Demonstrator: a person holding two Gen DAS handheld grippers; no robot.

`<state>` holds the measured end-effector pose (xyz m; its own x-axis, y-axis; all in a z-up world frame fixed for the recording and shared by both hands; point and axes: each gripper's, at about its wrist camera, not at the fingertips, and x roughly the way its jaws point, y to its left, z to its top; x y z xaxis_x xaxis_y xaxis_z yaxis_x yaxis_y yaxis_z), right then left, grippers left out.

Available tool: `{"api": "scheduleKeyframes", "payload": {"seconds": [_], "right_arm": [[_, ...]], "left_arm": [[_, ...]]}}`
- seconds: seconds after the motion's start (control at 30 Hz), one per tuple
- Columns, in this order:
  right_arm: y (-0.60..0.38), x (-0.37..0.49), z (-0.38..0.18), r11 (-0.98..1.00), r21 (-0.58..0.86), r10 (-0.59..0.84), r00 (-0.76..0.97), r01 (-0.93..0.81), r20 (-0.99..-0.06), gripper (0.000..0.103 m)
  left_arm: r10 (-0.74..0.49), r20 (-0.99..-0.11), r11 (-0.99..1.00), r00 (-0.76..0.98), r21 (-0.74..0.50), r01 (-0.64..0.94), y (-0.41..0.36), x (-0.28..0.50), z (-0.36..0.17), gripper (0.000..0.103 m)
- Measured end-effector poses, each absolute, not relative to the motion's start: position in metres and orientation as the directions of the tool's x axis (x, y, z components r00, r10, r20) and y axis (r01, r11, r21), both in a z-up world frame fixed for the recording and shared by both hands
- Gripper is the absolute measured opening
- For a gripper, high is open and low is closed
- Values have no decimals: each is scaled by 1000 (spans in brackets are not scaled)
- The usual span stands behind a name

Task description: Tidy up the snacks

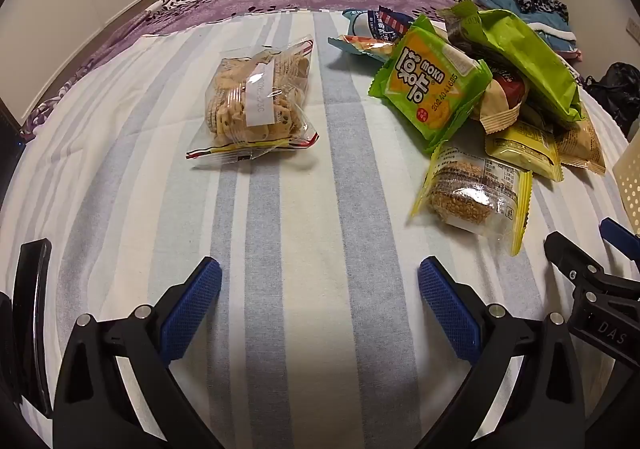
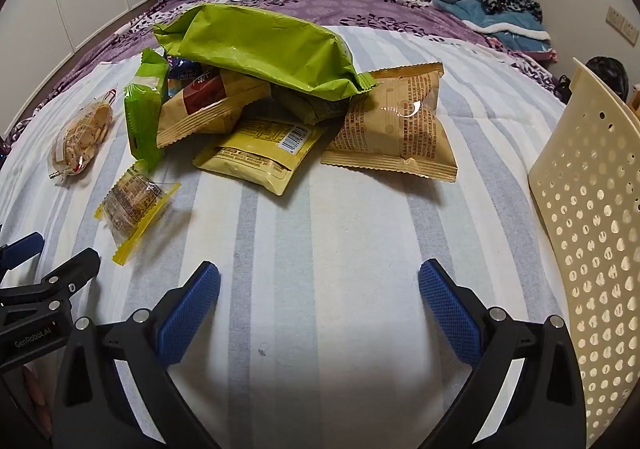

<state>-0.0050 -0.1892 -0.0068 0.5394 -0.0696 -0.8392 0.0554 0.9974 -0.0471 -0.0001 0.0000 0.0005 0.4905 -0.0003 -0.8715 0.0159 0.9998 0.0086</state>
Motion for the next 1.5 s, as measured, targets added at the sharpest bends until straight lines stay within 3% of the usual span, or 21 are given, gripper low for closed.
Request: {"api": "scheduleKeyframes", "payload": {"seconds": [1.5], "right_arm": [[-192,-3,-8,998,-39,-63,536,56,-842,98]], "left_arm": [[-2,-871,1000,492,7,16,0,-1,0,101]]}}
